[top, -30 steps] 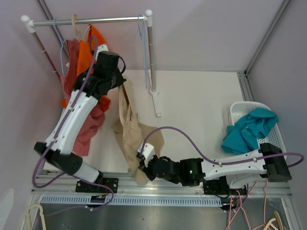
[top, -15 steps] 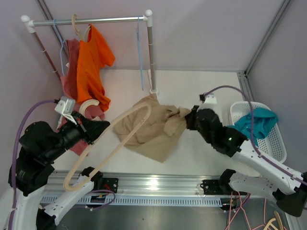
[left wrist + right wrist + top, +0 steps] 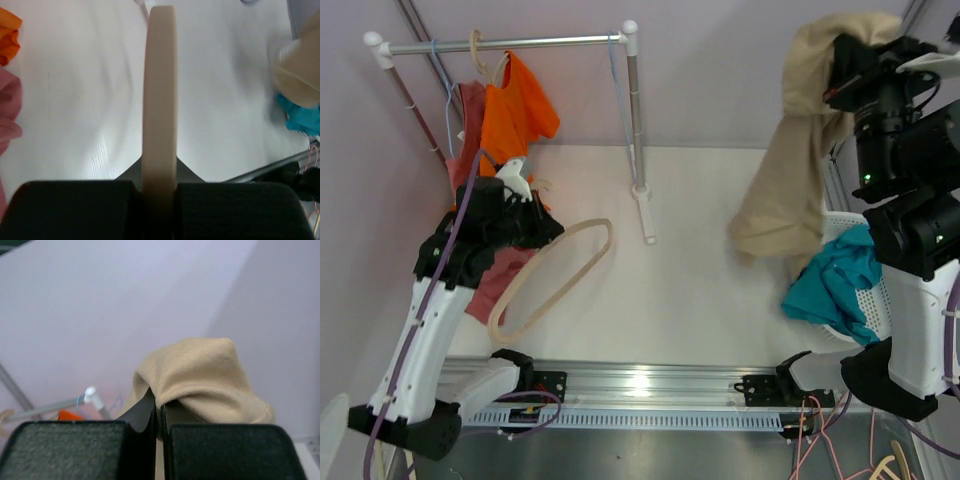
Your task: Remove the t-shirt from the hanger
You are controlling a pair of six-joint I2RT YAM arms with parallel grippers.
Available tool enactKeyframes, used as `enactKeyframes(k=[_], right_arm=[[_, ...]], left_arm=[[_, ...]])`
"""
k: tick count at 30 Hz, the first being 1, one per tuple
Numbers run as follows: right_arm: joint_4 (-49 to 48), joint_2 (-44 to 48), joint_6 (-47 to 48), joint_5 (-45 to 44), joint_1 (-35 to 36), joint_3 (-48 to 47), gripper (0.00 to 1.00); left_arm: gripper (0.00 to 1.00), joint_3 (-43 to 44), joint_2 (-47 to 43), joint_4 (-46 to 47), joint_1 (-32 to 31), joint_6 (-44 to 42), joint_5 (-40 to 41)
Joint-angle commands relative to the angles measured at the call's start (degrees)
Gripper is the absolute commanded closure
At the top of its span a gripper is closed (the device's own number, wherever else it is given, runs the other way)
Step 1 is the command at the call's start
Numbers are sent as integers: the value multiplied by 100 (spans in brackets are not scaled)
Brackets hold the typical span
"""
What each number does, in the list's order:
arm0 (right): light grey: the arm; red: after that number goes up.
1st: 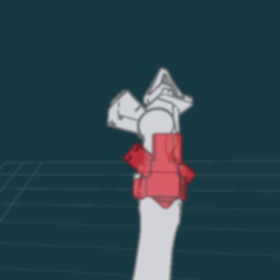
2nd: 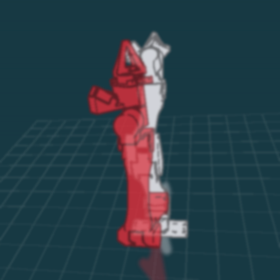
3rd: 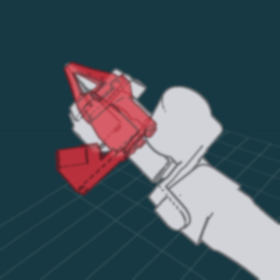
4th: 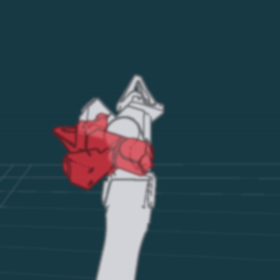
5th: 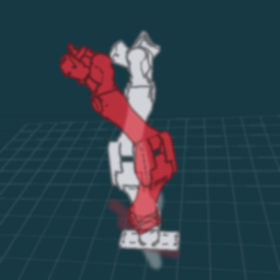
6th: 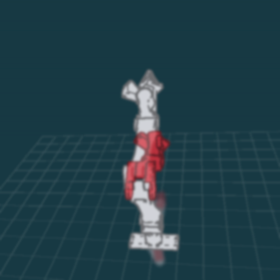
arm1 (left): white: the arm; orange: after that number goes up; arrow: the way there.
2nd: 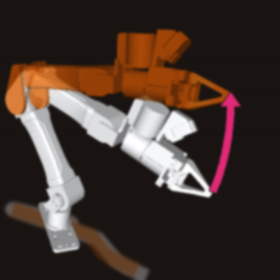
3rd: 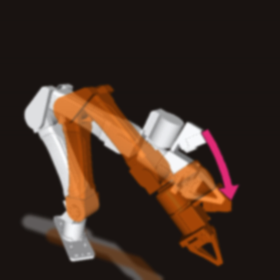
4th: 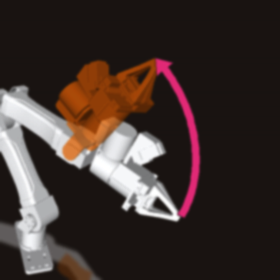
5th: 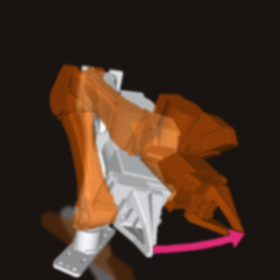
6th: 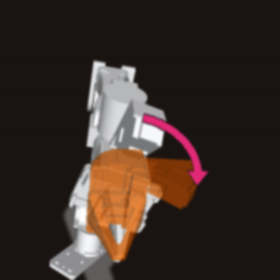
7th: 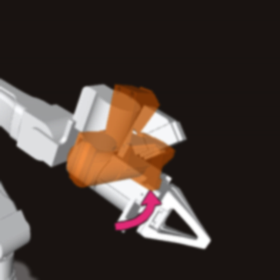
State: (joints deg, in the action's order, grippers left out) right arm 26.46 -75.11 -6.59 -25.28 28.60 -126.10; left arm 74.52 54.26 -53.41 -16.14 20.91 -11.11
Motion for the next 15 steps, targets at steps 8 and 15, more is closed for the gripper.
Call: enactKeyframes(k=[8,15], right_arm=[[649,-277,-222,-183,-2214,-304,100],[897,170,-1984,2551,-5494,1741,100]], left_arm=[[99,2265,1506,797,498,274,1031],[99,3927,2544,709,498,54,988]])
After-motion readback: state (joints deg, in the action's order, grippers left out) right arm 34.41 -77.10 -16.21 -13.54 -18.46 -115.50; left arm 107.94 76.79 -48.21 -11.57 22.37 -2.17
